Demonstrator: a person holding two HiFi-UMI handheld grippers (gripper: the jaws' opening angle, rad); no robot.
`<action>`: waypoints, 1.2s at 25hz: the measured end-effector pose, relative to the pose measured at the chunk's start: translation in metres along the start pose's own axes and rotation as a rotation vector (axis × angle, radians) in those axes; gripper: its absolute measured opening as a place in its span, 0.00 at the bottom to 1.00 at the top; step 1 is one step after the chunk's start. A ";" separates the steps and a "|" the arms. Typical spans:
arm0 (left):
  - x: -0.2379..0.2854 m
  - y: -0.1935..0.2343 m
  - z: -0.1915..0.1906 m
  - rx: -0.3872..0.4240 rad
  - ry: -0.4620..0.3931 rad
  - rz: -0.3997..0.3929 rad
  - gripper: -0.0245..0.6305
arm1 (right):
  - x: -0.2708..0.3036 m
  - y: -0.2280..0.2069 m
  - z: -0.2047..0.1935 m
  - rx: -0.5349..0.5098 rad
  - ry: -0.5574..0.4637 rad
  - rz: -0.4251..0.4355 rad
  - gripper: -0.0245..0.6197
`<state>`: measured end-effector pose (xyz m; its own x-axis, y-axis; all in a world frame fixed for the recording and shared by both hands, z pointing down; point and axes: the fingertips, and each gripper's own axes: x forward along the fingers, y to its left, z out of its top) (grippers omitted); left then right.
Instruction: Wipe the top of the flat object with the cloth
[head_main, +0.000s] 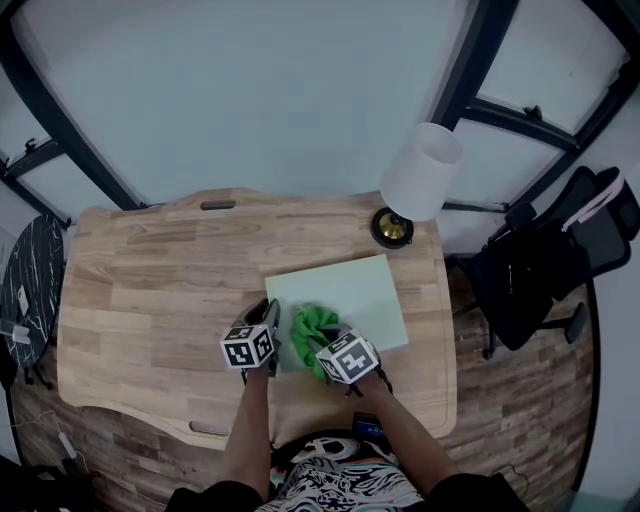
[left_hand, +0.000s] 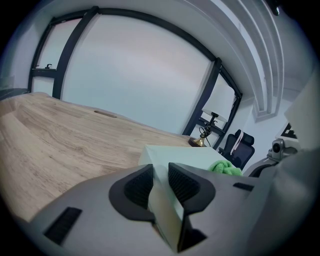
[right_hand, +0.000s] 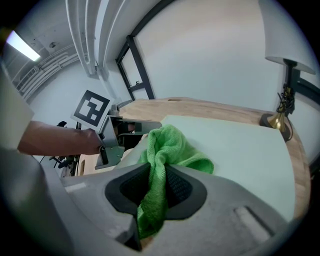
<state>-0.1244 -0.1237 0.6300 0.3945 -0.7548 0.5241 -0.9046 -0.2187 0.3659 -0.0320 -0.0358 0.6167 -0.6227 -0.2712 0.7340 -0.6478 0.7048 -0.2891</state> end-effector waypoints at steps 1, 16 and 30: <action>0.000 0.000 0.000 0.002 -0.001 0.001 0.19 | -0.001 -0.002 0.000 0.004 0.000 -0.006 0.15; 0.000 0.000 -0.001 0.007 0.012 0.011 0.19 | -0.026 -0.048 -0.014 0.109 -0.045 -0.083 0.15; 0.000 0.000 0.000 0.026 0.013 0.017 0.19 | -0.062 -0.100 -0.037 0.251 -0.108 -0.169 0.15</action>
<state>-0.1239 -0.1237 0.6302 0.3804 -0.7509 0.5399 -0.9152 -0.2218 0.3364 0.0877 -0.0654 0.6223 -0.5311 -0.4483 0.7190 -0.8259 0.4636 -0.3209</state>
